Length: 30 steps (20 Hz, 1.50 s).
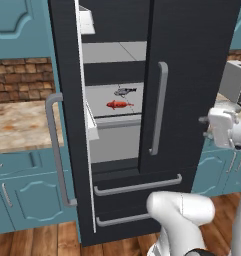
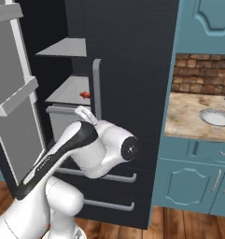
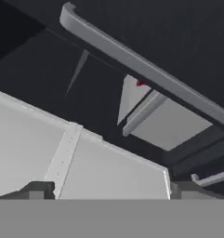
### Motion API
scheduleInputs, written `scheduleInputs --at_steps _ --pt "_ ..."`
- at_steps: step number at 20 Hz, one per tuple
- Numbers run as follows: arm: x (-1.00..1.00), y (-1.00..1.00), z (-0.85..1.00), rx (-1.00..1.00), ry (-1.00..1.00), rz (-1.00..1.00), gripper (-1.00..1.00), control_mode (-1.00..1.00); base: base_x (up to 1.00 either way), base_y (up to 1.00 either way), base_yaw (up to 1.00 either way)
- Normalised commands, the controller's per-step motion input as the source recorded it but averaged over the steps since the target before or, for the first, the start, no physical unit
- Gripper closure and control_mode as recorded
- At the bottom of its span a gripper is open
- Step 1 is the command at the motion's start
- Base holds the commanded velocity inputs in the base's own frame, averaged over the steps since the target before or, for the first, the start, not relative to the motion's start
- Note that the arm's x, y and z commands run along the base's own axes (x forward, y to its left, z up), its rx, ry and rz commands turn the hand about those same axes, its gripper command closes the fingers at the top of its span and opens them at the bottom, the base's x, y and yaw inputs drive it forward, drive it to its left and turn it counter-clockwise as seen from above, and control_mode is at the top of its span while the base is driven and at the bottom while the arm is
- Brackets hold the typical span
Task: Place the fish on the counter behind the older fish on the same shelf of the fridge to maintain FIFO order. Close the fridge door when finished.
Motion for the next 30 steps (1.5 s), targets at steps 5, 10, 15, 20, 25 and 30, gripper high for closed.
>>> scheduleInputs --at_steps 5,10,15,20,25,30 --pt "-0.98 1.0 0.46 -0.54 -0.38 -0.01 -1.0 -1.0 0.0 0.0 0.0" --pt "-0.99 1.0 0.4 -0.58 -0.38 0.0 -1.0 -1.0 0.0 0.0 0.0" --pt "-0.92 0.98 0.25 -0.57 -0.34 0.0 -1.0 -1.0 0.0 0.0 0.0" --pt "-0.63 1.0 -0.02 -0.54 -0.4 0.0 -1.0 -1.0 0.0 0.0 0.0" --pt "-0.34 1.0 -0.1 -0.39 -0.34 -0.01 -1.0 -1.0 0.0 0.0 0.0" --pt "0.0 1.0 -0.31 -0.21 -0.04 -0.16 -1.0 -1.0 0.0 0.0 0.0"
